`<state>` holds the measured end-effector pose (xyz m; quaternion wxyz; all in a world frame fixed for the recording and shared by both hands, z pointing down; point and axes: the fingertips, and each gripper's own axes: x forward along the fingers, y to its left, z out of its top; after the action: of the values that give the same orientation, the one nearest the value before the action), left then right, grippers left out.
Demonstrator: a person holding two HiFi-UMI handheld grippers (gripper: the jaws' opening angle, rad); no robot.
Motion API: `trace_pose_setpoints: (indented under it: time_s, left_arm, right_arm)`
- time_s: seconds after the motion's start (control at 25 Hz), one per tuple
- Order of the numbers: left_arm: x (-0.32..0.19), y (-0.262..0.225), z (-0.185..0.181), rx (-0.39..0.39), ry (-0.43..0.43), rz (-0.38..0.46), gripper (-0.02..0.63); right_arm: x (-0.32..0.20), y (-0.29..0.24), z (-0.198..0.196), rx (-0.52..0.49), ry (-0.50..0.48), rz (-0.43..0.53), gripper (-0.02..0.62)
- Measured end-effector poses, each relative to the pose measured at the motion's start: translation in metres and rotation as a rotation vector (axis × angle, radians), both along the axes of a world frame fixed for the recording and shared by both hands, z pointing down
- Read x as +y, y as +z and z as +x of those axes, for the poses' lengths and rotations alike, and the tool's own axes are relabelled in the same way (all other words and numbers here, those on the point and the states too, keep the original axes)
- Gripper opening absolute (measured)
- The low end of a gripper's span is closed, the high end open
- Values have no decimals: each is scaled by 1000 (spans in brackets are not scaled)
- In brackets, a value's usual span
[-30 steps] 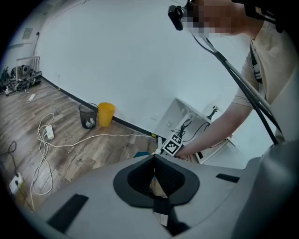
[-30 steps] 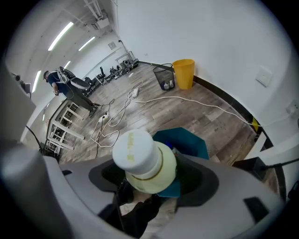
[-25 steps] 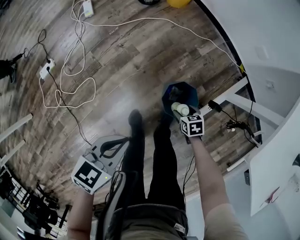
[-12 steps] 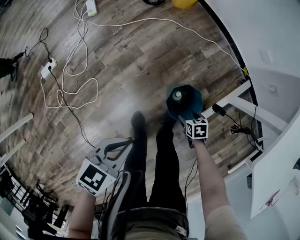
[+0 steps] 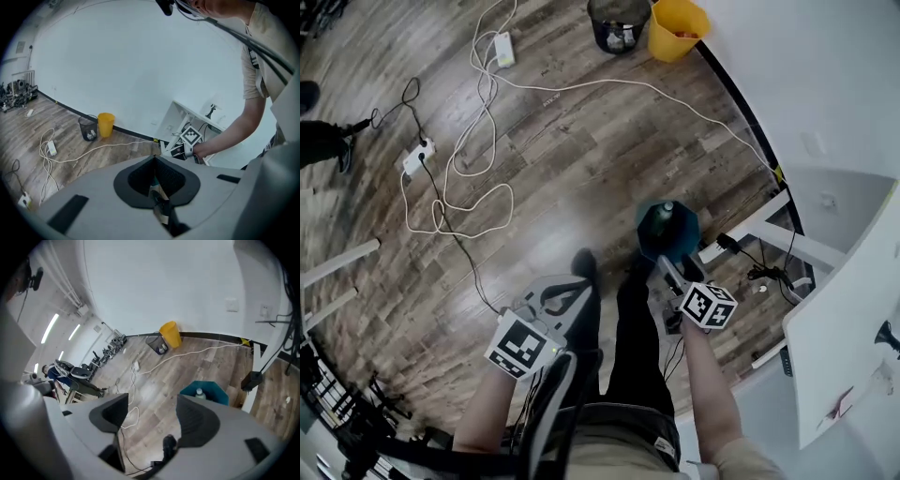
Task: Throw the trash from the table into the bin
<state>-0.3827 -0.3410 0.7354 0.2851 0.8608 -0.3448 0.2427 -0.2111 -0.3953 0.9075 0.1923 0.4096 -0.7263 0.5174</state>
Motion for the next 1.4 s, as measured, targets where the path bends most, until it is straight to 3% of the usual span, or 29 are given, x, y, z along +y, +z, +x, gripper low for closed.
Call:
trace_pose_setpoints:
  time_s: [0.2,0.36,0.6,0.76,0.8,0.88,0.96,1.24,1.4]
  left_arm:
    - [-13,-60,-16,-73,14,104,12]
    - [-24,-103,-39,-132,-38,163,12]
    - [-26,-176,-61,-200,-19,255,12]
    - [-29,-221,-62,-157,-43,297,12]
    - [-30,-232,-60,-135,-43,307,12]
    - [-27,-252,-57,-99,-39,325,12]
    - [-18,-267,-58,-80,-37,340,12]
    - [7,-310,-58,0,-45,406,12]
    - [35,-349,-24,45,33,514,12]
  right_arm:
    - [-1,-114,-21,-143,90,80,322]
    - [-12,-198,-45,-230,44,188,322]
    - [5,-316,-63,-293,-42,366,322]
    - [20,-384,-71,-382,-101,448,314]
    - [24,-400,-71,-393,-116,480,284]
    - [36,-427,-68,-400,-130,535,97]
    - [53,-445,-66,-410,-141,558,49]
    - [91,-498,-87,-528,-231,630,17]
    - [106,-518,-106,-438,-342,703,17]
